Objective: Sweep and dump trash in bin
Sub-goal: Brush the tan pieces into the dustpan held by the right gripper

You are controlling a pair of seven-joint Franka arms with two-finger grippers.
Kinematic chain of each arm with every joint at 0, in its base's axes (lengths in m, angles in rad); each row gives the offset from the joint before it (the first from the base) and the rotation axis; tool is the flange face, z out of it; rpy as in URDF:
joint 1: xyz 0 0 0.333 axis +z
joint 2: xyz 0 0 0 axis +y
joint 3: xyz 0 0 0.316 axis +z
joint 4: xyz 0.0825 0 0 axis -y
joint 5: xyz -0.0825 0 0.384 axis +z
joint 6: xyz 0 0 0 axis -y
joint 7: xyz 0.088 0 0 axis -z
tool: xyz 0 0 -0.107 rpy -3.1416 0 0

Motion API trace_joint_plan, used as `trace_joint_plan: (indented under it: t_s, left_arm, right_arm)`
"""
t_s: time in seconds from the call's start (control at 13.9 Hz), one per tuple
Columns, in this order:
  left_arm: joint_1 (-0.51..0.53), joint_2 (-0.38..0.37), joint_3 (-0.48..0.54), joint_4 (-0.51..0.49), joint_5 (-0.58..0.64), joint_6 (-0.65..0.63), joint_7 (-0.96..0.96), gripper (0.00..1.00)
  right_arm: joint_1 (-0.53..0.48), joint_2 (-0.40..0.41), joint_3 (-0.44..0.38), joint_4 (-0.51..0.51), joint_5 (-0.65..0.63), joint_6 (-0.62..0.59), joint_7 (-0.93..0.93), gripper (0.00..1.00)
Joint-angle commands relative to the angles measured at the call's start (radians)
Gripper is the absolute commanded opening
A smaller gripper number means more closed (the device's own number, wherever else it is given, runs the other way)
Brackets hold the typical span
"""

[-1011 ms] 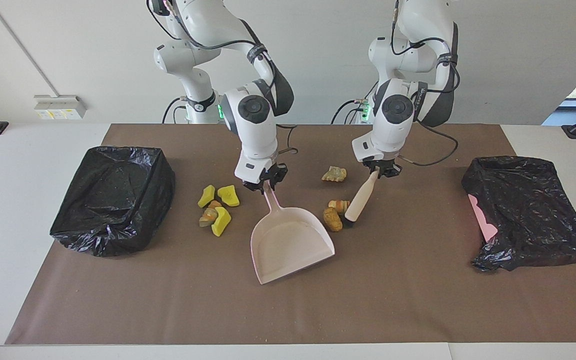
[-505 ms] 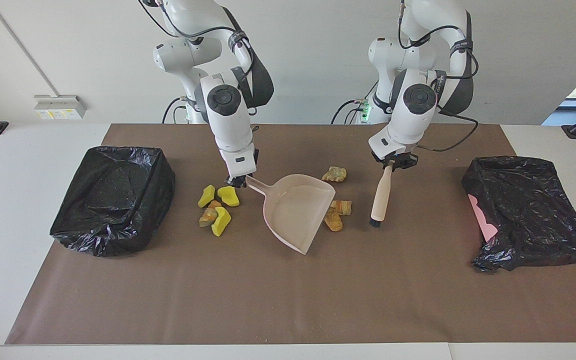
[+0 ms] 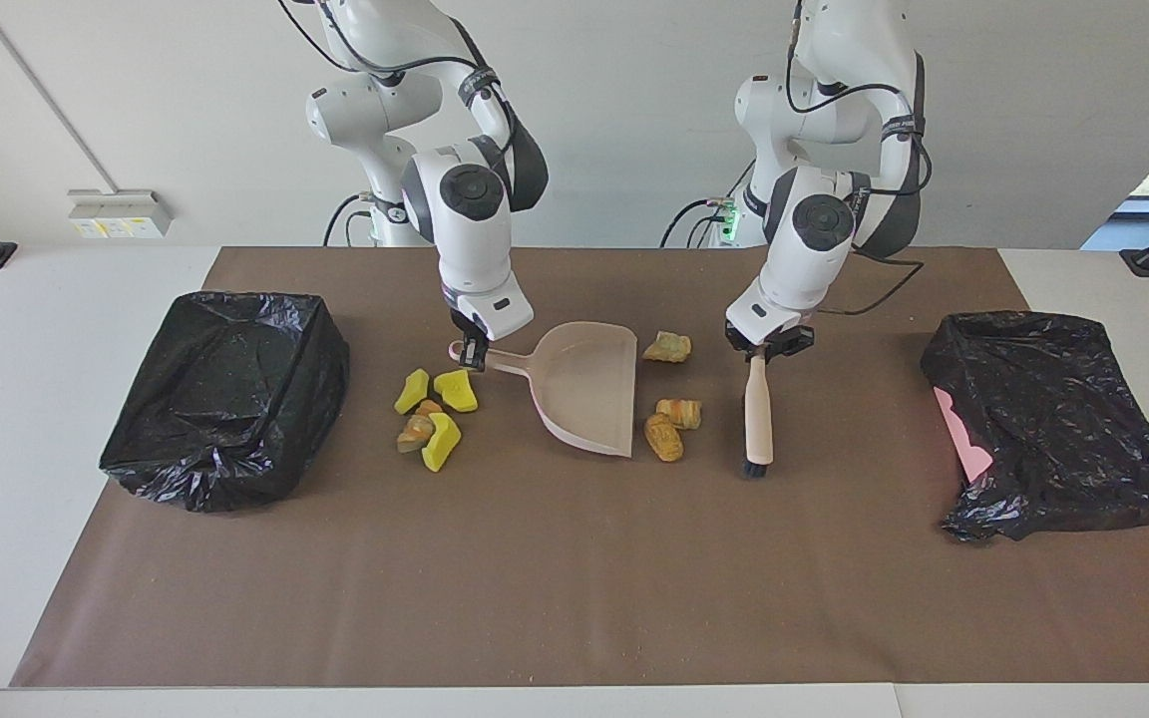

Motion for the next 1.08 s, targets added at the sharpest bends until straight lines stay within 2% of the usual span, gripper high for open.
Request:
trace_joint_plan:
  t_s: [0.0,0.22,0.58,0.87,1.01]
  left_arm:
    - [-0.04,-0.014,0.005,-0.018,-0.051,0.019,0.0,0.0]
    - [-0.066,-0.017,0.005,-0.02,-0.09,0.017,0.003,0.0]
    - [-0.078,-0.022,0.0,-0.026,-0.103,0.01,0.145,0.0]
    - [-0.207,-0.062,0.0,-0.063,-0.108,-0.019,0.165,0.0]
    - [-0.27,-0.08,0.002,-0.069,-0.155,-0.042,0.147,0.0]
  right_arm:
    - [0.025,-0.07,0.003,-0.088,-0.086,0.023,0.045,0.0]
    - [0.025,-0.084,0.005,-0.106,-0.13,0.013,0.047,0.0]
    - [0.03,-0.067,0.006,-0.125,-0.131,0.046,0.061,0.0]
    - [0.05,-0.041,0.006,-0.125,-0.131,0.069,0.093,0.0]
    - [0.051,-0.033,0.005,-0.126,-0.131,0.074,0.095,0.0]
